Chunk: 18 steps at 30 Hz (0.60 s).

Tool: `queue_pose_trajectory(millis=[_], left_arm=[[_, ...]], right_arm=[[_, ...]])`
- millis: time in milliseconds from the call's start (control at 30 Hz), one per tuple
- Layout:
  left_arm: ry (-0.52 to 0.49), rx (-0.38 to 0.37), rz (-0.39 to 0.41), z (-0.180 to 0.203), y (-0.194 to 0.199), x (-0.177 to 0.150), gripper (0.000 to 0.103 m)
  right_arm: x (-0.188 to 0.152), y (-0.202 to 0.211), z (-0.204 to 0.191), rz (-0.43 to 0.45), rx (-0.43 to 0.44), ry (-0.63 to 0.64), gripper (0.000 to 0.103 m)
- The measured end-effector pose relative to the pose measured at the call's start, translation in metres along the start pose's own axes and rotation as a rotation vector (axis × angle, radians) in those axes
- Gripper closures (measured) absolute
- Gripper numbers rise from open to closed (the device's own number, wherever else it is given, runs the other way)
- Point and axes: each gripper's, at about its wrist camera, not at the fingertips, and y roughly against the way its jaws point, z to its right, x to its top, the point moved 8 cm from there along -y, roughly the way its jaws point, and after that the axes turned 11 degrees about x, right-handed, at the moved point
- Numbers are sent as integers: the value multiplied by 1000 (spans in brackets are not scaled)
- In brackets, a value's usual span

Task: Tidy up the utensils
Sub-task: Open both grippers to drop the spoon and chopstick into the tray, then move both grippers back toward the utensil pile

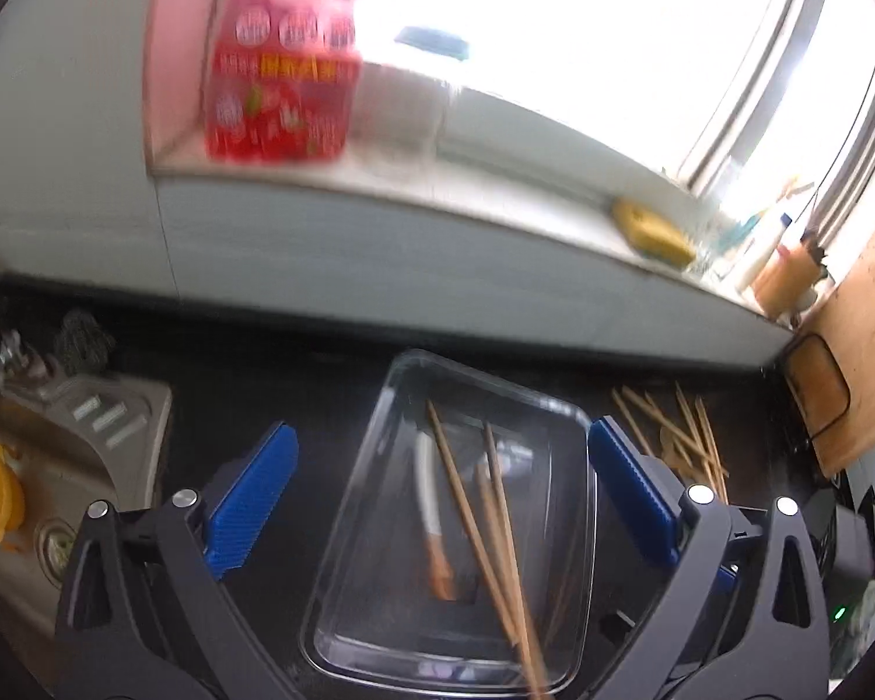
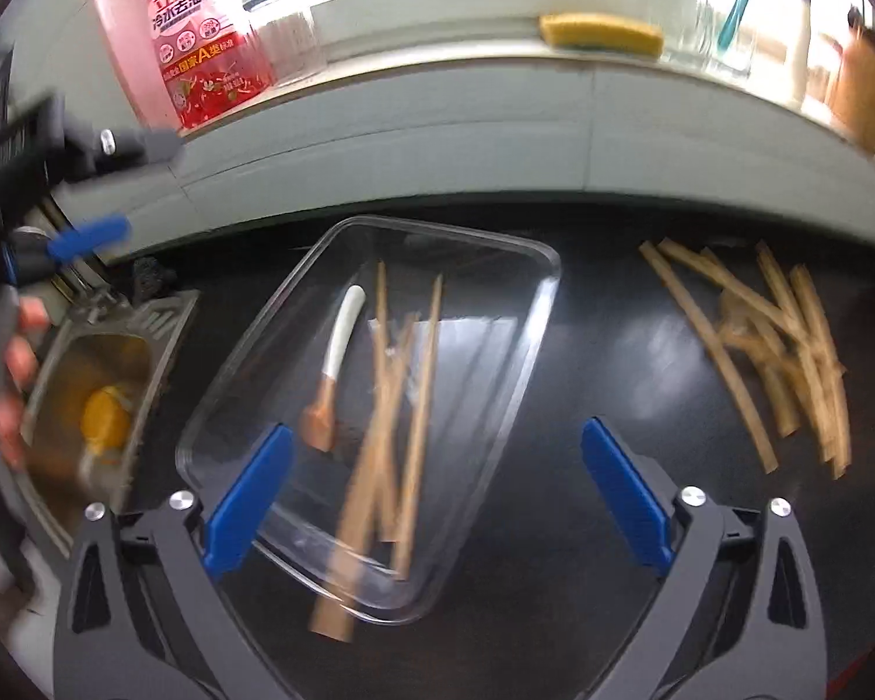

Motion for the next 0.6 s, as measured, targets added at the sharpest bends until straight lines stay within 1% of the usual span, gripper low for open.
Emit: queue_pose_trajectory(millis=[67, 100, 200, 267, 300, 400, 467, 567, 600], left_arm=[[4, 14, 23, -2, 5, 5, 6], [2, 20, 22, -2, 6, 5, 6], [5, 20, -14, 2, -1, -2, 6], [4, 12, -32, 10, -4, -8, 6], [-1, 10, -35, 13, -5, -10, 6], [-30, 7, -53, 34, -8, -19, 6], [-50, 3, -69, 49, -12, -26, 6], [-92, -18, -108, 79, -20, -41, 6], [-117, -32, -129, 97, -25, -50, 6]], right_arm=[[0, 9, 15, 23, -41, -4, 7], [-1, 13, 24, 32, -60, -13, 7], [-10, 26, 60, 37, -112, -70, 7], [-24, 34, 92, 23, -137, -131, 7], [-30, 38, 101, 20, -144, -152, 7], [-56, 55, 144, 10, -183, -244, 7], [-69, 67, 166, 8, -204, -293, 7], [-89, 81, 199, 3, -222, -373, 7], [-94, 85, 208, 0, -227, -390, 7]])
